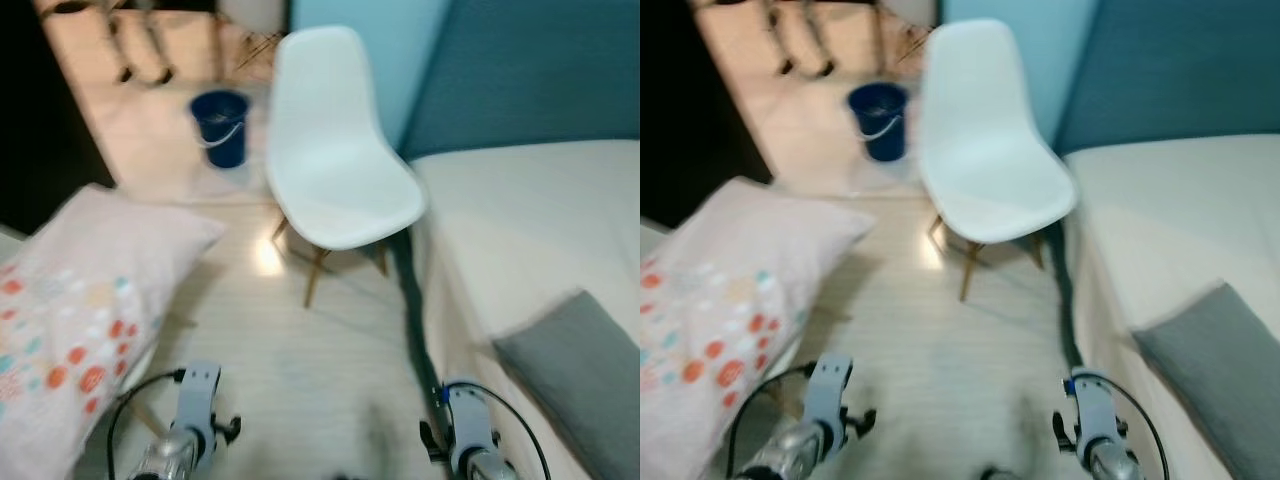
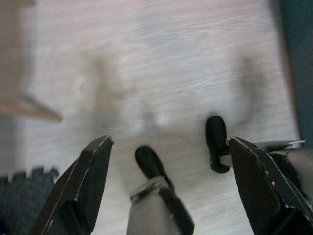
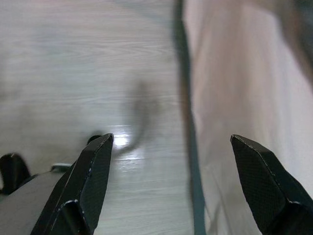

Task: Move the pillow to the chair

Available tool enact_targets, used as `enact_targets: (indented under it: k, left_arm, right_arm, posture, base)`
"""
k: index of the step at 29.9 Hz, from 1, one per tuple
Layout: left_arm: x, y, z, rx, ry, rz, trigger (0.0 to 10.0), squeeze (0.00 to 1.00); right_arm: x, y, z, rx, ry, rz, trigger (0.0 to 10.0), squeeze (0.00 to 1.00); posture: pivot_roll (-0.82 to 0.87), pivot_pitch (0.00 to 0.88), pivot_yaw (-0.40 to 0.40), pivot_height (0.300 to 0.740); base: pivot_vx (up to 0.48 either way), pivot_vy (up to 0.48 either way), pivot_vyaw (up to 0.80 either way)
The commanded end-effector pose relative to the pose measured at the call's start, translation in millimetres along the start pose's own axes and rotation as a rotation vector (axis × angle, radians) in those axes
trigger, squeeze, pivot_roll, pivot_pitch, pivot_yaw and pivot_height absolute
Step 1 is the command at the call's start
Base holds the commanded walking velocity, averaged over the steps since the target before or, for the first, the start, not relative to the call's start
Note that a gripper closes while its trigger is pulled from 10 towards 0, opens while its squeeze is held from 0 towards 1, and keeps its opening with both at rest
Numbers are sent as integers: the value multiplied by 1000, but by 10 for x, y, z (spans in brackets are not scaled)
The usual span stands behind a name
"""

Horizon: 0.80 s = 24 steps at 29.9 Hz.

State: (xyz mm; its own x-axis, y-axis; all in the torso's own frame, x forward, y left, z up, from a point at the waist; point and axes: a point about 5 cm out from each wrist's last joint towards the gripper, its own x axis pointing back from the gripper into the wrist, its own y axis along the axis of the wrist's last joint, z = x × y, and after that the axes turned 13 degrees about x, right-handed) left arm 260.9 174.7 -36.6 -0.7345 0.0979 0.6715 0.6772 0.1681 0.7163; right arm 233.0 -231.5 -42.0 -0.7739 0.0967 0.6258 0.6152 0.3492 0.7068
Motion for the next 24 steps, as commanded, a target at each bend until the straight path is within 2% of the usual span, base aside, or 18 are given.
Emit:
enact_targets:
  k: [1, 5, 16, 24]
  left_arm:
    - [16, -111, 11, 17, 4, 41, 10000, 0]
    - [5, -71, -2, 17, 2, 34, 10000, 0]
    - [-21, 70, -19, 16, 5, 6, 10000, 0]
    - [-21, 74, -15, 10, 4, 6, 10000, 0]
  right_arm:
    - [14, -66, 32, 13, 13, 32, 10000, 0]
    - [-3, -23, 17, 15, 2, 29, 10000, 0]
    - [-58, 136, -3, 24, -30, 8, 10000, 0]
    - [-63, 168, -3, 89, -15, -10, 10000, 0]
  posture:
    - [-97, 177, -25, 740]
    - [-108, 169, -14, 740]
    - [-124, 133, 17, 740]
    - [-123, 144, 19, 740]
  base:
    - [0, 0, -800]
    - [0, 0, -800]
    - [0, 0, 0]
    - [0, 0, 0]
